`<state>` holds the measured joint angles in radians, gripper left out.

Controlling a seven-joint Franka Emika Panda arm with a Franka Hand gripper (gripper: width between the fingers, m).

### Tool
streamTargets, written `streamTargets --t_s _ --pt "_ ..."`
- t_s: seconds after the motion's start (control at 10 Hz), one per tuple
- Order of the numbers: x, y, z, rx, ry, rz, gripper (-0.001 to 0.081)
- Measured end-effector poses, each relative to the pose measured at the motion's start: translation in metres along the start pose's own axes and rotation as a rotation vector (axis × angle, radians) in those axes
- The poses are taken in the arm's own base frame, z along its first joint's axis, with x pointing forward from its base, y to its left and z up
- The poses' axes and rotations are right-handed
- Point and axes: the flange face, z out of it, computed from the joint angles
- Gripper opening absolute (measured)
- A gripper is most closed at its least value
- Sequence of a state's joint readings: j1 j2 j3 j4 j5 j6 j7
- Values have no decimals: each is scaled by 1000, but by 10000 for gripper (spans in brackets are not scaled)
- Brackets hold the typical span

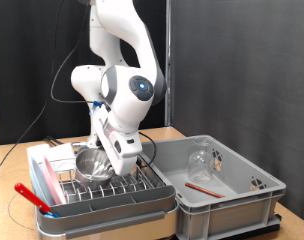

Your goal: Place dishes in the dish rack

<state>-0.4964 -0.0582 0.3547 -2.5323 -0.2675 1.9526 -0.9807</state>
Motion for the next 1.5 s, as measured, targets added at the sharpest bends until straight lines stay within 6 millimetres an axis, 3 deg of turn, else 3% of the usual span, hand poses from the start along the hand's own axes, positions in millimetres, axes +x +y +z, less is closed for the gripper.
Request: streamTargets --t_s 0.4,0.9,1.3,1.4,1.5 --pt "-4 -6 3 -2 -9 4 804" --pt "-12 -20 20 18 -50 5 804" --pt "-16 -23 20 1 -42 44 800" --pt "-18 -23 19 1 -39 51 642" --pt "-19 -22 19 1 -35 59 642"
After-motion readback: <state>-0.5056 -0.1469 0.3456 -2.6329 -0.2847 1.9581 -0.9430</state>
